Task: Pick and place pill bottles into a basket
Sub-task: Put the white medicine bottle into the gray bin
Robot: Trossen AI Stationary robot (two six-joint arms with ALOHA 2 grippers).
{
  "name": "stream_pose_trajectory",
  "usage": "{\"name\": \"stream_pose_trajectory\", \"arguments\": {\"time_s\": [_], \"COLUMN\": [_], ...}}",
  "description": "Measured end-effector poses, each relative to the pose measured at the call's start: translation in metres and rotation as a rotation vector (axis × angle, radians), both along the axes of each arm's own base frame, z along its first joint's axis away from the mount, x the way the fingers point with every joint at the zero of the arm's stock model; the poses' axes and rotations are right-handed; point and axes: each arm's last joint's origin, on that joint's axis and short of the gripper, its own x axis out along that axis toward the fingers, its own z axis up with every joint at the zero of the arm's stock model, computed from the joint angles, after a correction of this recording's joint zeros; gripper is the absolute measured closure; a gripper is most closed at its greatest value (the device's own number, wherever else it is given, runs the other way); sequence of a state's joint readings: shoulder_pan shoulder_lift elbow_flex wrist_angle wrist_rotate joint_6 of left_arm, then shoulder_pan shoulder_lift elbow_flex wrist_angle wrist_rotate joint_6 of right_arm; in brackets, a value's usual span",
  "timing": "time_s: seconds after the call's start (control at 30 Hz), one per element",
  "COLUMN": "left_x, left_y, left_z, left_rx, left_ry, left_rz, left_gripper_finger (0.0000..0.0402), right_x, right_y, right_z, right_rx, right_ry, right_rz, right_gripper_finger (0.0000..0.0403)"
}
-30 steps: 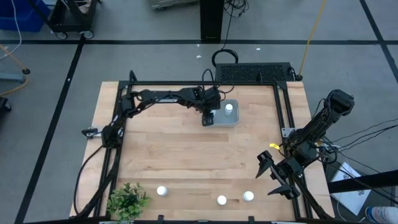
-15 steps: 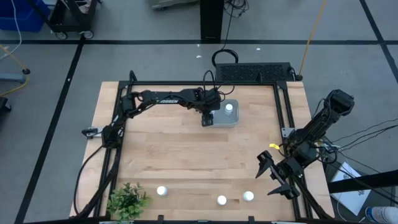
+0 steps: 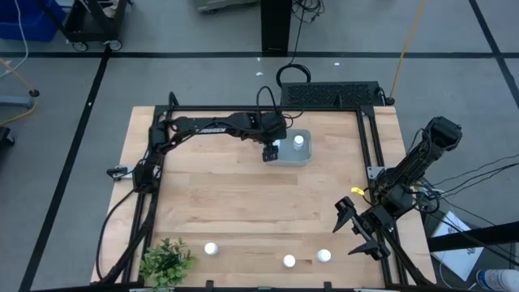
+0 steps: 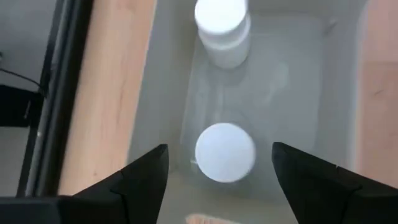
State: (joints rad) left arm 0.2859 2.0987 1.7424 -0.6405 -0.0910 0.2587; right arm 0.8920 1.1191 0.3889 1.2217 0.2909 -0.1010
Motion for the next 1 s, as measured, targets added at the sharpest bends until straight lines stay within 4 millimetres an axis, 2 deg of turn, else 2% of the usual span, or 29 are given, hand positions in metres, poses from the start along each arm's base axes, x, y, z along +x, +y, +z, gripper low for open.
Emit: {"name": "stream_pose_trajectory", "arguments": {"time_s": [0.13, 0.3, 0.47, 0.67, 0.87, 1.0], "left_x": [-0.007, -0.027, -0.057, -0.093, -0.134, -0.164], "left_y": [-0.007, -0.019, -0.033, -0.052, -0.080, -0.095], "left_z": [0.028, 0.073, 0.124, 0.171, 0.199, 0.203], "left_rx": [0.021, 0.035, -0.021, -0.149, -0.199, -0.186], "left_ry": [-0.058, -0.133, -0.248, -0.420, -0.652, -0.748], "left_rz": [-0.016, -0.017, -0.052, -0.162, -0.329, -0.369], "left_gripper_finger": [0.0105, 0.0107, 0.0107, 0.0117, 0.0125, 0.0124], "right_x": [0.000, 0.003, 0.006, 0.007, 0.007, 0.006], "right_y": [-0.001, -0.004, -0.006, -0.006, -0.006, -0.005], "right_z": [0.000, -0.001, -0.006, -0.007, -0.008, -0.008], "right_rx": [-0.007, 0.028, 0.032, 0.021, 0.026, 0.021], "right_ry": [0.000, 0.051, 0.103, 0.112, 0.118, 0.119], "right_rz": [-0.030, -0.178, -0.305, -0.359, -0.350, -0.350], "right_gripper_finger": [0.0108, 0.0108, 0.0108, 0.0108, 0.0108, 0.0108]}}
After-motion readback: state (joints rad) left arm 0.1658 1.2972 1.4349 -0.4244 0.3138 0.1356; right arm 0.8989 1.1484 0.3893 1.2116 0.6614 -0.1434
